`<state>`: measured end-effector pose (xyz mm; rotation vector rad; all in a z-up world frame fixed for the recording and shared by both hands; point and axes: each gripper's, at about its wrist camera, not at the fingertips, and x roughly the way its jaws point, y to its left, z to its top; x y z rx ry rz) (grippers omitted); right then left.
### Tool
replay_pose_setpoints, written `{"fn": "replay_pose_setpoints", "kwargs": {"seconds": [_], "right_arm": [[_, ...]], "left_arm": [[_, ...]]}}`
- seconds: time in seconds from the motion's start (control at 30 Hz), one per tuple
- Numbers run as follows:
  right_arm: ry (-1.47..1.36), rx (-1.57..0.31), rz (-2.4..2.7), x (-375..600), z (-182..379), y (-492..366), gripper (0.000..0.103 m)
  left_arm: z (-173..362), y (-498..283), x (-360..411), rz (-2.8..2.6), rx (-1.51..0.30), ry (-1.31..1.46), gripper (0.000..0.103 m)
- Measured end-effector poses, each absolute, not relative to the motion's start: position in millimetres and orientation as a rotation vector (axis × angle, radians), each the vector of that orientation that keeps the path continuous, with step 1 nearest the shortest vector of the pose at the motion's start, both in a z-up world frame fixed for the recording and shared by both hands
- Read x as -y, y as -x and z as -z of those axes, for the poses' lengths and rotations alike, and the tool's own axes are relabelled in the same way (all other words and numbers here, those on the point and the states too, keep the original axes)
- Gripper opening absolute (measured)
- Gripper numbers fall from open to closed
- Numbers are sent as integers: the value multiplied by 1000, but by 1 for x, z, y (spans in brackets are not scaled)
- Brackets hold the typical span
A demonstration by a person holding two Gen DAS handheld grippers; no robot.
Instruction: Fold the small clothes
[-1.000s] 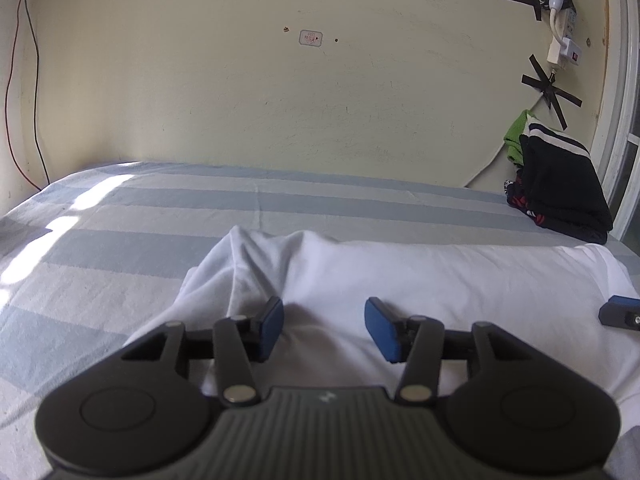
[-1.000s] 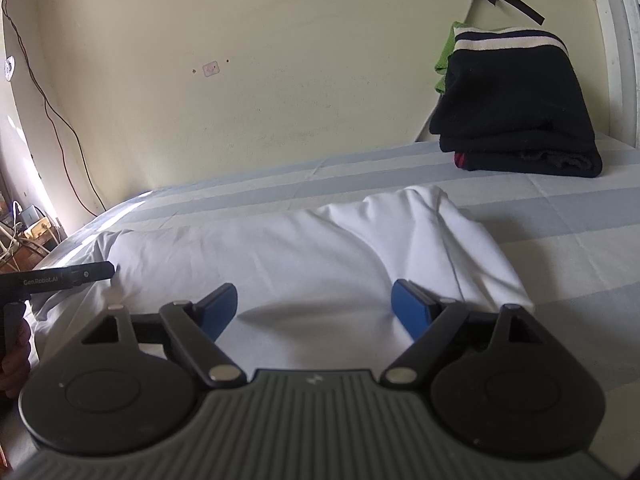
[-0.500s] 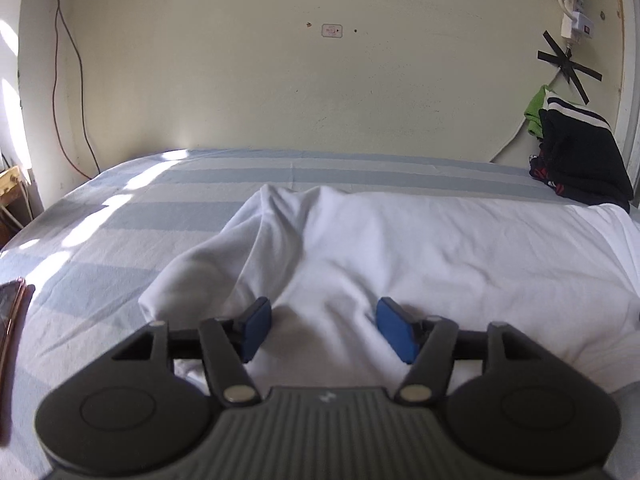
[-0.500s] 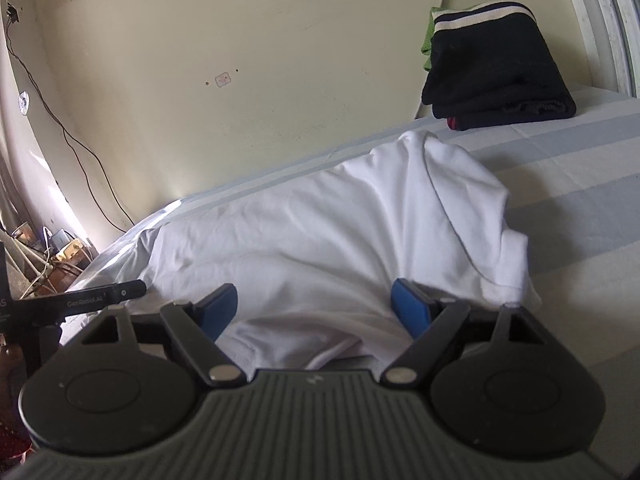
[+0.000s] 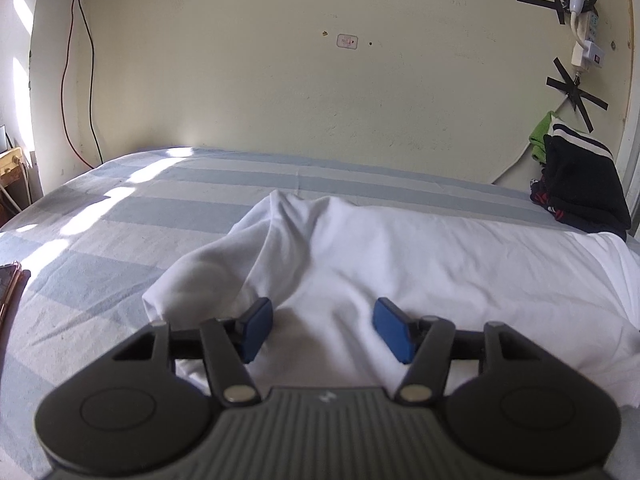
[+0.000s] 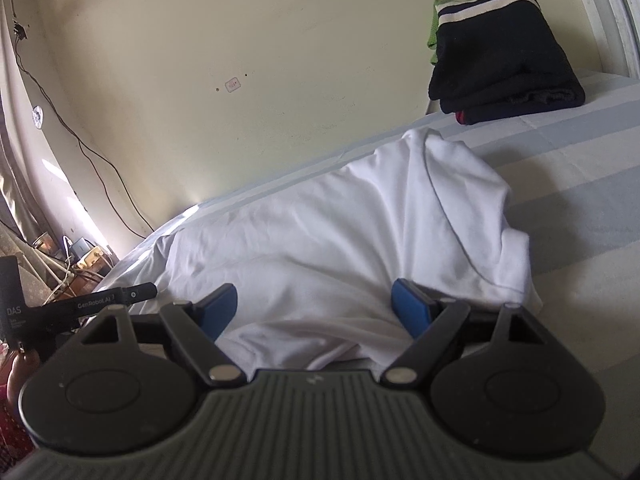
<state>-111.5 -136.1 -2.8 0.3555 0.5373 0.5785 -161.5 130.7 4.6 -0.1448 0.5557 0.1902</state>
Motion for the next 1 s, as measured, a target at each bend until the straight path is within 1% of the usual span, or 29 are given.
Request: {"fn": "replay_pose_setpoints", "kwargs": {"seconds": [0.1,0.2,0.33,0.4,0.47,0.57,0.63,0.67,0.73,0.8,0.83,0.9,0.93,0.97,1.0], "right_arm": [[-348,-559,-594,139,-1,114,85],[-398,-536,-677,155,-13,124,70],[-392,-422,-653,191,-38,135,68],[-428,-409,-577,211,-41,125,67],[-508,-421,-506,232,-35,110,62],[-605,-463,-440,252,-22,88,51],[-630,-488,-428,256,-19,76,37],[-626,-490,-436,255,-21,70,34],[-590,-482,-461,245,-28,62,23],[-585,-502,-516,234,-30,53,17],[-597,-541,-552,226,-26,47,16],[-649,-707,-583,208,-3,32,16],[-671,-745,-591,202,8,31,14],[-669,-724,-589,202,7,36,15],[-641,-685,-591,203,-1,42,18]], "left_arm": [[-5,162,-131,-180,-550,150,56],[-5,164,-129,-181,-537,141,52],[-7,167,-128,-145,-514,137,45],[-8,171,-130,-112,-494,153,45],[-11,171,-135,-90,-499,186,45],[-22,164,-142,-43,-512,285,45],[-36,158,-137,6,-482,313,45],[-42,152,-131,27,-469,306,45],[-53,138,-113,83,-456,279,45],[-53,121,-99,133,-476,267,45],[-50,111,-91,141,-501,253,45],[-40,95,-81,127,-553,223,45],[-35,90,-79,117,-584,222,45],[-31,87,-80,115,-598,230,44],[-28,88,-81,110,-600,233,44]]}}
